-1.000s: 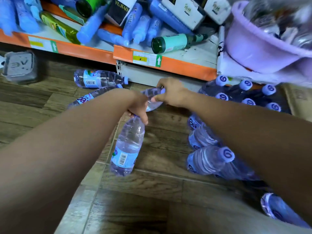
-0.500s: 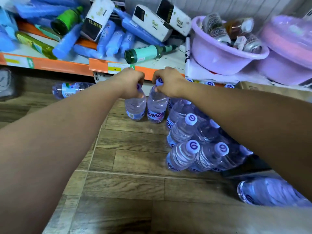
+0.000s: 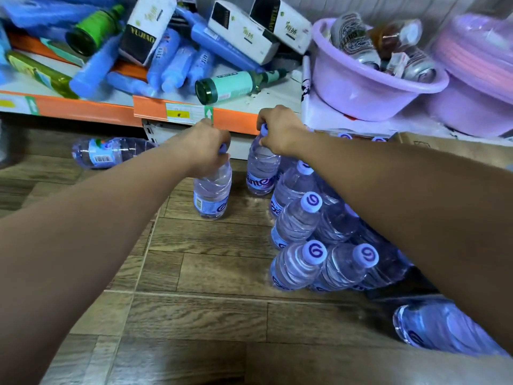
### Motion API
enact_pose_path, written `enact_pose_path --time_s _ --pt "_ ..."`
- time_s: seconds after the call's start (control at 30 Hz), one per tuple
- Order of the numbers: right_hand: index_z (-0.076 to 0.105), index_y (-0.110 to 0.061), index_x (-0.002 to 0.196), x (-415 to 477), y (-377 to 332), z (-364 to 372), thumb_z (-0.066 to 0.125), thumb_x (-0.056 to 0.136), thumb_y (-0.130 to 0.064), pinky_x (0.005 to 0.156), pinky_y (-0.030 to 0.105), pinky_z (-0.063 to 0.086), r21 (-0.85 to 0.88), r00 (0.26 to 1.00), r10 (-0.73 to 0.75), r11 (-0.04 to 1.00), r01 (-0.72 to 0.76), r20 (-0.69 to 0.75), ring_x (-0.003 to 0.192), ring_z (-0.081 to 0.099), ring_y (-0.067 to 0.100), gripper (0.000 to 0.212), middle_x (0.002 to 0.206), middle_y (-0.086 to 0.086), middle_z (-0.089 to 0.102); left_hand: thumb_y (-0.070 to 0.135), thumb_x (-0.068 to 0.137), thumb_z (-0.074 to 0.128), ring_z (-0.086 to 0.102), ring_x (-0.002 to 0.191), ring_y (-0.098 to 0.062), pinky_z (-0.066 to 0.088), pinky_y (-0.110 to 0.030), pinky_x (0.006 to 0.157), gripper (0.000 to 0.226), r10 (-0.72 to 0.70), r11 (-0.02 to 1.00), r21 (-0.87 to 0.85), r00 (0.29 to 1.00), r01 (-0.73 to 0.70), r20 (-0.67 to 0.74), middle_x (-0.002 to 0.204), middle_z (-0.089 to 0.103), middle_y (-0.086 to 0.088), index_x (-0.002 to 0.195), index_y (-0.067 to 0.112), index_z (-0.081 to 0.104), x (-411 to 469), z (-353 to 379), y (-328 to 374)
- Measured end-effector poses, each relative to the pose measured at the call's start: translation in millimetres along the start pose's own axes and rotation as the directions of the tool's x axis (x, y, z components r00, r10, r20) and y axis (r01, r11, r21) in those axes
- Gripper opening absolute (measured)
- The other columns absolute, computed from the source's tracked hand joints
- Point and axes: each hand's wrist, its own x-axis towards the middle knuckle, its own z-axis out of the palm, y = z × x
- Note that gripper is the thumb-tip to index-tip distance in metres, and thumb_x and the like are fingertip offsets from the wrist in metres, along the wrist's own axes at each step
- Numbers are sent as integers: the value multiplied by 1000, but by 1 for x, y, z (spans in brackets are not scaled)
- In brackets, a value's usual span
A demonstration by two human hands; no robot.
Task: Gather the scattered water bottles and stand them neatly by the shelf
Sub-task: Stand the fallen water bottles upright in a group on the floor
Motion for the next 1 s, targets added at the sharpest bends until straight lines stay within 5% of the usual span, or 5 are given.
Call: enact_pose_path --time_s 0.27,0.5,0.73,0.9,1.0 --pt "56 -8 118 4 2 10 61 86 -10 74 27 42 -15 1000 28 999 -28 -3 104 58 34 33 124 16 48 29 86 63 51 113 -35 46 -41 93 45 108 983 137 989 -121 103 121 47 -16 124 8 52 6 7 9" --pt "64 -11 111 6 5 5 66 83 -16 69 25 39 37 1000 19 999 -20 24 90 52 23 29 117 13 62 24 88 60 55 102 -35 44 -35 76 34 179 947 248 977 -202 114 109 55 -16 119 10 54 8 8 7" --pt "56 -8 119 1 7 17 61 87 -12 76 26 39 72 997 43 997 -38 -64 103 58 33 33 127 16 47 17 87 61 52 108 -32 44 -36 87 36 207 974 82 977 -210 54 113 48 -14 123 13 54 5 9 15" --pt "60 -11 116 3 8 3 66 83 -21 82 27 43 38 999 33 999 -33 -3 111 55 30 35 124 15 54 9 84 63 52 109 -33 43 -37 89 37 236 971 39 972 -236 21 116 50 -16 121 11 56 9 6 25" --pt "63 -12 109 2 4 1 60 84 -15 73 27 39 14 999 13 1000 -14 40 106 58 31 25 117 15 61 6 86 58 53 107 -33 45 -39 88 33 270 961 59 963 -270 12 114 49 -16 118 9 55 13 10 32"
